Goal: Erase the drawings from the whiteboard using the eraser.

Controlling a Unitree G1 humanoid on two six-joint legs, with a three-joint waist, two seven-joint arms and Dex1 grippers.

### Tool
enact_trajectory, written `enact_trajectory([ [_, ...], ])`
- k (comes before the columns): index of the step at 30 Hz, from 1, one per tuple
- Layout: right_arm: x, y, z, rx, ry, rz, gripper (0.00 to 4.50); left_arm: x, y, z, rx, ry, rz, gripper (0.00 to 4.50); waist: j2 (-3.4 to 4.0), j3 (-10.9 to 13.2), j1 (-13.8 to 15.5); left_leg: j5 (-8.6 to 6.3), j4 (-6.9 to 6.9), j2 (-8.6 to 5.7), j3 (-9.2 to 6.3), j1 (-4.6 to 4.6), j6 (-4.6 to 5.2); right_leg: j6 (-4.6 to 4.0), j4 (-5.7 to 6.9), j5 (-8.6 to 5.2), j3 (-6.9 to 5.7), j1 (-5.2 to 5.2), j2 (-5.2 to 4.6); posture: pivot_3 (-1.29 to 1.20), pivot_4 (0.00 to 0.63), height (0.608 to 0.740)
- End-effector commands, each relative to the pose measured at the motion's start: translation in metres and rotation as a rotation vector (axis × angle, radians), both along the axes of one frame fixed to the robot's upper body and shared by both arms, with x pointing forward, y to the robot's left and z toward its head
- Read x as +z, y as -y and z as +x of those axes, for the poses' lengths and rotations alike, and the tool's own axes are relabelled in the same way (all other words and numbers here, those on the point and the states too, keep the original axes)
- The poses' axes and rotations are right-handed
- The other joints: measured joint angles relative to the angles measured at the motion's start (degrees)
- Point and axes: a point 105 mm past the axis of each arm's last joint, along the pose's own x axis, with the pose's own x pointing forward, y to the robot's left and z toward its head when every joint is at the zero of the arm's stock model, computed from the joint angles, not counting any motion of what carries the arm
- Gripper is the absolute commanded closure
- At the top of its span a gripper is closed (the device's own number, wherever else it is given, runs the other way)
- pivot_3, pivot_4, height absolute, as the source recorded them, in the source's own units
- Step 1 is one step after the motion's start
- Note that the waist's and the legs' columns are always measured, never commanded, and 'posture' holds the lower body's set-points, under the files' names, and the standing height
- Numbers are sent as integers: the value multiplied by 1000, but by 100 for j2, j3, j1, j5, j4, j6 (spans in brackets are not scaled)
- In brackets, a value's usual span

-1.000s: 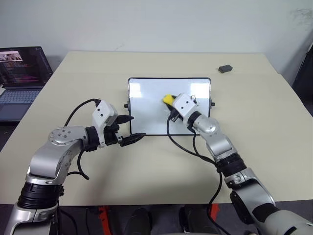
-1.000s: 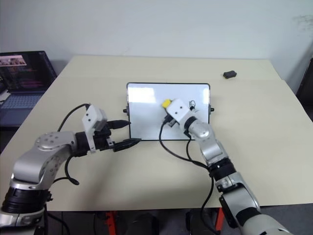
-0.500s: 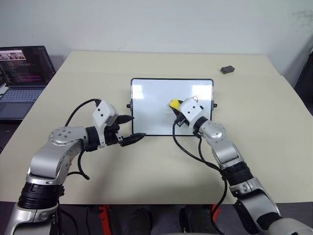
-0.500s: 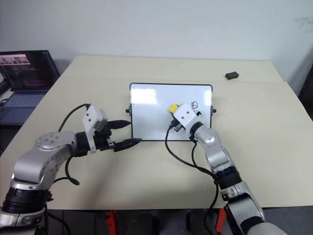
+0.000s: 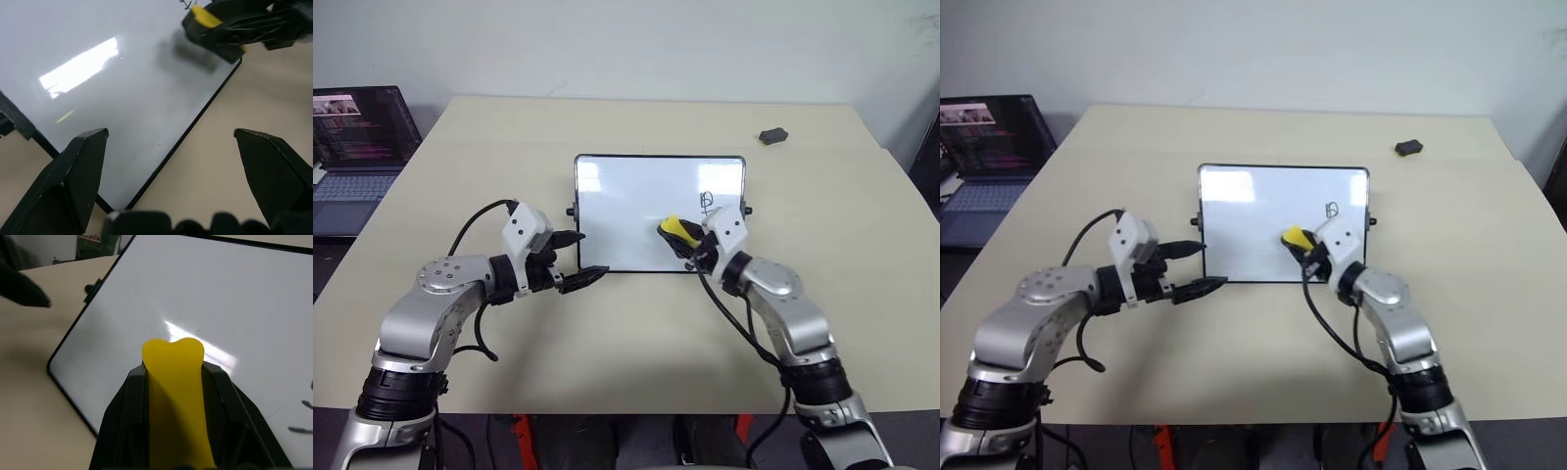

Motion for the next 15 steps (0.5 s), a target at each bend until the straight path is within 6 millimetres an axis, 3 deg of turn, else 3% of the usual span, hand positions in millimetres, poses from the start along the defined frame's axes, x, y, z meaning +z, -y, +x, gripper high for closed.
enact_trajectory([
  [1, 11, 17, -16, 4, 38, 2, 3411, 12, 8, -7, -21, 60, -27, 0, 1, 1, 3, -1, 0, 0, 0, -1, 0, 1, -1, -1, 0, 0, 0, 0, 150, 740],
  [10, -14, 51, -33, -150, 8, -41, 3411, 16, 27, -6, -92, 84, -40, 0, 1, 2, 3, -2, 6, -2, 2, 7, 1, 6, 9, -4, 2, 6, 1, 0, 150, 740],
  [15, 2, 54, -26, -219, 118, -36, 3411, 19, 40, 1, -147, 101, -28, 0, 1, 2, -5, -2, 6, -2, 7, 9, 0, 6, 9, -4, 6, 6, 2, 0, 150, 740],
])
